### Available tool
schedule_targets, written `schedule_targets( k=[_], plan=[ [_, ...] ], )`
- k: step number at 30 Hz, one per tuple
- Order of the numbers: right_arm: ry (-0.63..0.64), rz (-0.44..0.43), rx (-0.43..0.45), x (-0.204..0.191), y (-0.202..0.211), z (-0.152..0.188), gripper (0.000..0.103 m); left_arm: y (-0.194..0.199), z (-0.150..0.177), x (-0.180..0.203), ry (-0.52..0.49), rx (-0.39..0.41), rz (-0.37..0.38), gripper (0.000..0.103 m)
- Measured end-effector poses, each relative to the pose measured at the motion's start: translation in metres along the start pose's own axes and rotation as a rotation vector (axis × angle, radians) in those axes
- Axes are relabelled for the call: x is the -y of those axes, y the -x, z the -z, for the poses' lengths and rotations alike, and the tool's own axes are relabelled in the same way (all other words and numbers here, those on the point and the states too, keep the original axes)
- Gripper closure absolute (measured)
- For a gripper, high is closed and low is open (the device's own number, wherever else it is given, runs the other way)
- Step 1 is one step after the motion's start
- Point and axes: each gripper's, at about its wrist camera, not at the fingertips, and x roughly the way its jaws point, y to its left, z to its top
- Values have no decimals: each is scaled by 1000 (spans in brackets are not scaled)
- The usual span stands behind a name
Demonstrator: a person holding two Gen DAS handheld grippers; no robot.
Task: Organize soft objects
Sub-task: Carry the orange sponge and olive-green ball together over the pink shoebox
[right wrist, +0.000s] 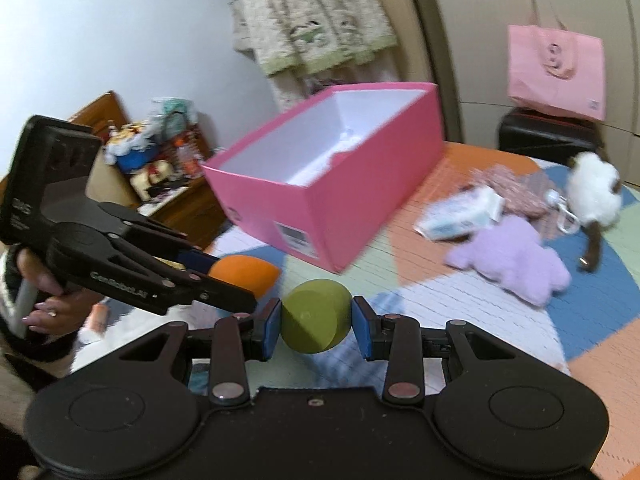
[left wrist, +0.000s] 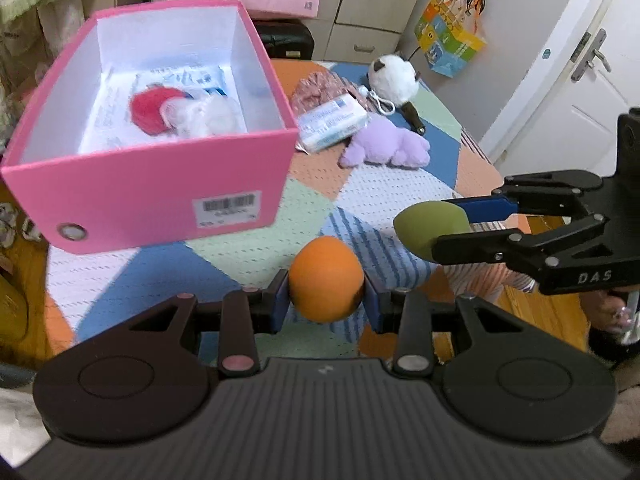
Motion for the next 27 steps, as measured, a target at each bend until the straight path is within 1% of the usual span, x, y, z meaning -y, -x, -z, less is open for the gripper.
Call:
schedule_targets(
  k=[2,6,8,15,20,23,27],
  plan=[
    [17,-12,5,-7,-2,-6,60,5,0,-4,-5,22,-31,66],
    [44,-18,17,-17,-7,-19,60,17,-4,-20,23,52,-3,66],
    [61,-18,29,-21,-9,-26,60,23,-9,-27,27,77,-5,66],
    [138,1,115,-36,-18,-62,60,46,-34,-45,0,202,-10,66],
    [180,31,163,-37,-36,-87,60,40,-55,-62,9,236,-8,66],
    [197,42,165,-33,-54,-101,60,32,-69,-75,21,241,-11,66],
    [222,85,153,-24,-78,-120,60,16,-89,-93,25,237,-46,66]
  ],
)
